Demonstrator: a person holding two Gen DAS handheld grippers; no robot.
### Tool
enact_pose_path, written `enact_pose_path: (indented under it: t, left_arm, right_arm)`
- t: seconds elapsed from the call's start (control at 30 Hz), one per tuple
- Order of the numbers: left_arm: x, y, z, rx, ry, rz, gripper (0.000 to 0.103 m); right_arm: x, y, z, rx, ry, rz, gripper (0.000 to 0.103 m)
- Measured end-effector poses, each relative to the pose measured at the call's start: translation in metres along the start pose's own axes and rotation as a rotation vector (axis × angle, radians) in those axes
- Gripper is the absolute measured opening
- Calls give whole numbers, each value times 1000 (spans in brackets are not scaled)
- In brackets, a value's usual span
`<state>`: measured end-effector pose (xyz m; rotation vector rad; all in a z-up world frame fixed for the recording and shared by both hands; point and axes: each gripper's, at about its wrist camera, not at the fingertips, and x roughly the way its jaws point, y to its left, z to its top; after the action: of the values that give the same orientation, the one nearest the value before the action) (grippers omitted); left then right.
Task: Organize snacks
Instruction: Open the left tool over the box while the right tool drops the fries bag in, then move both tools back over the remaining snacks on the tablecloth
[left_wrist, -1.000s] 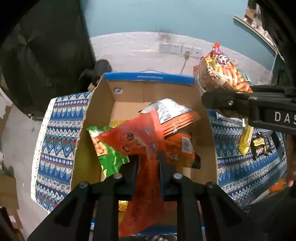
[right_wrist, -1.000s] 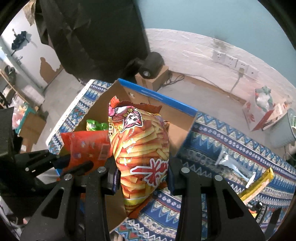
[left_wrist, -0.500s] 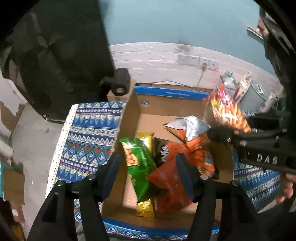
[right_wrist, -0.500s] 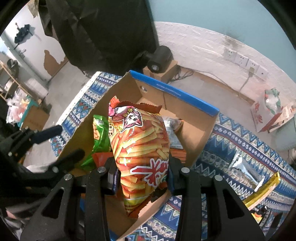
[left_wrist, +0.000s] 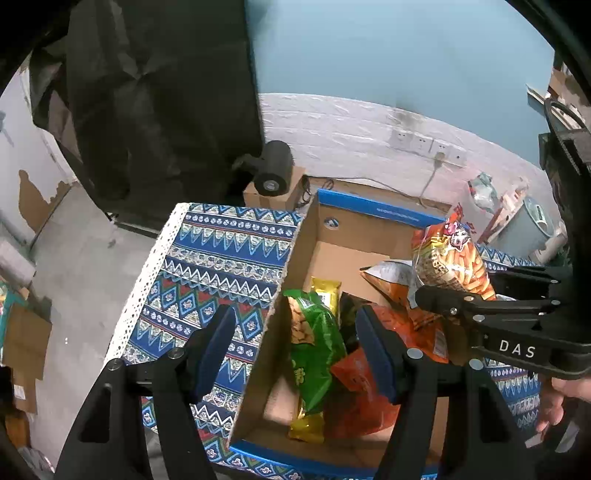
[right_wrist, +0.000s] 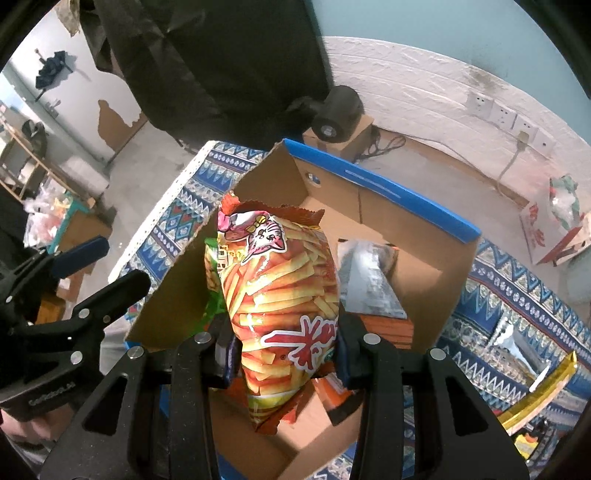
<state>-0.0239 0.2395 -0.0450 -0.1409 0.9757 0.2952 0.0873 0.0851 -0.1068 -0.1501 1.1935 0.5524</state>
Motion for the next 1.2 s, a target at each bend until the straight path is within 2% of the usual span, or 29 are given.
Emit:
enact_pose_path:
  t: [0.1,0.17,0.3,0.57,1.2]
  left_arm:
    - [1,1,1,-10,0,-2,70]
    - [2,1,1,-11,5,-2,70]
    - [-1,-1,1,-9,3,-8,70]
    - [-6,-14,1,-1,-6,-39,75]
    - [-22,-91,0,137,-14,-95,76]
  right_arm:
    - [1,0,2,0,0,3,42]
    - [-1,-1,2,6,-7,3,52]
    - [-10,-3,2,21,-29,3,61]
    - [-34,-10,-7,22,-71,-77,76]
    - [-95,-91,-72,137,-93,-195,76]
